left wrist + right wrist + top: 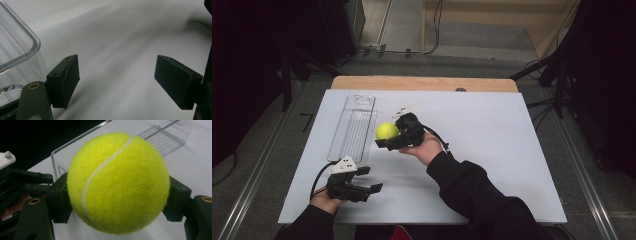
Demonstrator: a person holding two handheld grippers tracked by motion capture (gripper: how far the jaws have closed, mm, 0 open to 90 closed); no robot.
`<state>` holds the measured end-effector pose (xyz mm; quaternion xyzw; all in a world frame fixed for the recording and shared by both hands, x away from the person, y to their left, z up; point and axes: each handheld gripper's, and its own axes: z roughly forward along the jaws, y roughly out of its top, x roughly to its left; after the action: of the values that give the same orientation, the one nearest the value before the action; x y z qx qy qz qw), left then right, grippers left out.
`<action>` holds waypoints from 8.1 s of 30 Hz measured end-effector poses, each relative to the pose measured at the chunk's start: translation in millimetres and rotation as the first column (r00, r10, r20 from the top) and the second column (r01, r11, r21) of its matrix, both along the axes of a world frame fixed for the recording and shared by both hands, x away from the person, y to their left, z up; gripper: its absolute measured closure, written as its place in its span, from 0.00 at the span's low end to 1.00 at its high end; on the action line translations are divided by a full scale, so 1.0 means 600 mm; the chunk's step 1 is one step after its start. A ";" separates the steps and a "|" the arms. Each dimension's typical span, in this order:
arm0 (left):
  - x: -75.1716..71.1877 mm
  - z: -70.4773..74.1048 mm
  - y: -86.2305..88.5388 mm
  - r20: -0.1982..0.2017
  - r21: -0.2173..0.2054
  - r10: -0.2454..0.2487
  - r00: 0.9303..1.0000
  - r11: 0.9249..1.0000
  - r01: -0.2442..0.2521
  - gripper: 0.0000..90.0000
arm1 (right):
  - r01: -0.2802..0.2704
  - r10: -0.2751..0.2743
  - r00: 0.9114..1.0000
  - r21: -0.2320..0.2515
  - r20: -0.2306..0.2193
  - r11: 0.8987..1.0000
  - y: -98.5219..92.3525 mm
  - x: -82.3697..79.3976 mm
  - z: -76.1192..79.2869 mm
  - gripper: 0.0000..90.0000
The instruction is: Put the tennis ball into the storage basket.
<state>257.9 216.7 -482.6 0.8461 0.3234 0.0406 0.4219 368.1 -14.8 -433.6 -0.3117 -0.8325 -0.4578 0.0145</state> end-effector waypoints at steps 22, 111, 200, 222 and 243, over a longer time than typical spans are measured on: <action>0.000 0.000 0.000 -0.002 -0.002 -0.001 1.000 1.000 0.001 0.23 | 0.010 -0.010 1.000 0.012 0.016 1.000 0.035 0.029 0.019 0.26; 0.000 -0.001 0.001 -0.010 -0.001 -0.010 1.000 1.000 0.010 0.23 | 0.004 -0.004 1.000 -0.047 0.013 0.999 0.142 0.073 0.017 0.18; -0.010 -0.001 0.004 -0.005 0.005 0.007 1.000 1.000 -0.007 0.23 | 0.085 -0.088 0.995 -0.056 -0.048 0.995 -0.201 -0.060 -0.037 0.19; -0.010 -0.002 0.005 -0.007 0.009 0.009 1.000 1.000 -0.009 0.23 | 0.149 -0.153 0.987 -0.071 -0.054 0.986 -0.292 -0.110 -0.057 0.18; -0.010 -0.002 0.004 -0.006 0.005 0.014 1.000 1.000 -0.014 0.23 | 0.230 -0.236 0.969 -0.084 -0.070 0.970 -0.369 -0.158 -0.086 0.19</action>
<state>251.8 219.3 -484.0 0.8449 0.3307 0.0418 0.4183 273.1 -236.1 -485.0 -0.4257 -0.8054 -0.4121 -0.0181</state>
